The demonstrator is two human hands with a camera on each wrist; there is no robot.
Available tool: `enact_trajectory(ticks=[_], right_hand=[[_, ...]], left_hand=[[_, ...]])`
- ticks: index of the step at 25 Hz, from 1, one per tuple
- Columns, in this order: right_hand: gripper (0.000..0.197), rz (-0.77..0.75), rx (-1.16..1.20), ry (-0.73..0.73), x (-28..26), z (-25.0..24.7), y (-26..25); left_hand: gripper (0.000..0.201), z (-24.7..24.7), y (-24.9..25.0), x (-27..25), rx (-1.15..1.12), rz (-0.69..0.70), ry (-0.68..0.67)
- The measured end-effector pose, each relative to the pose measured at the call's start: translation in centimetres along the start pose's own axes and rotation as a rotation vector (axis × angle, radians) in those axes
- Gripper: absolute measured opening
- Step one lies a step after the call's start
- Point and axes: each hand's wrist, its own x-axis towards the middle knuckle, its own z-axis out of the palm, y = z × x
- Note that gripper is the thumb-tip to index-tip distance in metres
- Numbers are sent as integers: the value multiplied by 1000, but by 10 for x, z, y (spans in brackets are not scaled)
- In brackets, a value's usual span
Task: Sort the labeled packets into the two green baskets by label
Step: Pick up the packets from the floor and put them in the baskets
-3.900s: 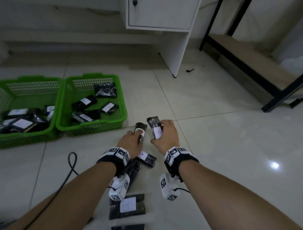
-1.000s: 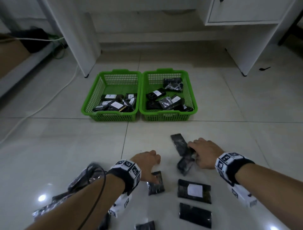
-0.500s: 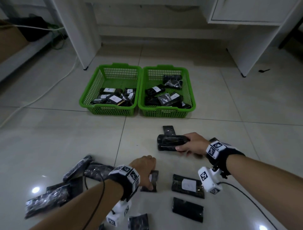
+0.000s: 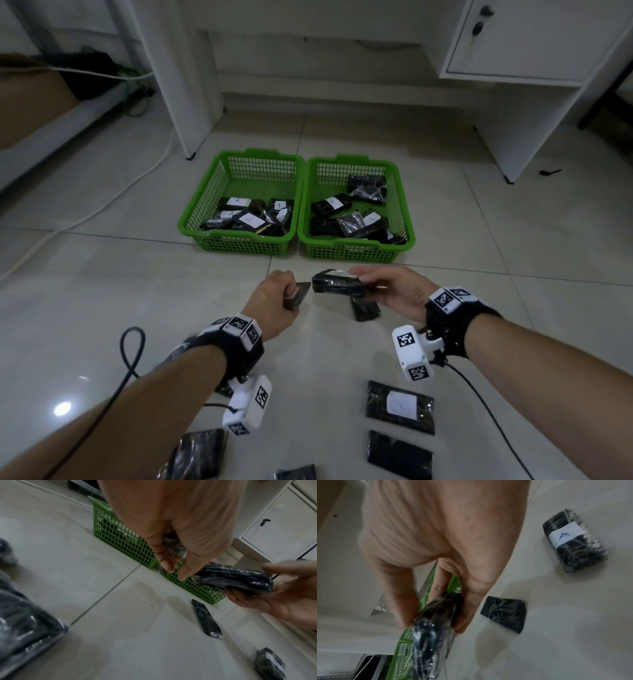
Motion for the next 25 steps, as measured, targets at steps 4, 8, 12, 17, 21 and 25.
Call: enact_trajectory(ticks=[4, 8, 12, 17, 21, 25], right_hand=[[37, -51, -131, 120, 7, 21, -10], [40, -118, -88, 145, 12, 42, -28], [51, -155, 50, 134, 19, 61, -48], [62, -172, 80, 132, 36, 81, -59], [54, -199, 60, 178, 62, 97, -60], [52, -210, 18, 280, 99, 122, -60]], left_hand=[[42, -43, 0, 4, 52, 95, -116], [51, -116, 20, 26, 236, 122, -139], [82, -154, 36, 41, 136, 144, 26], [88, -150, 7, 45, 138, 115, 109], [83, -151, -23, 55, 227, 143, 85], [85, -164, -66, 80, 234, 115, 87]])
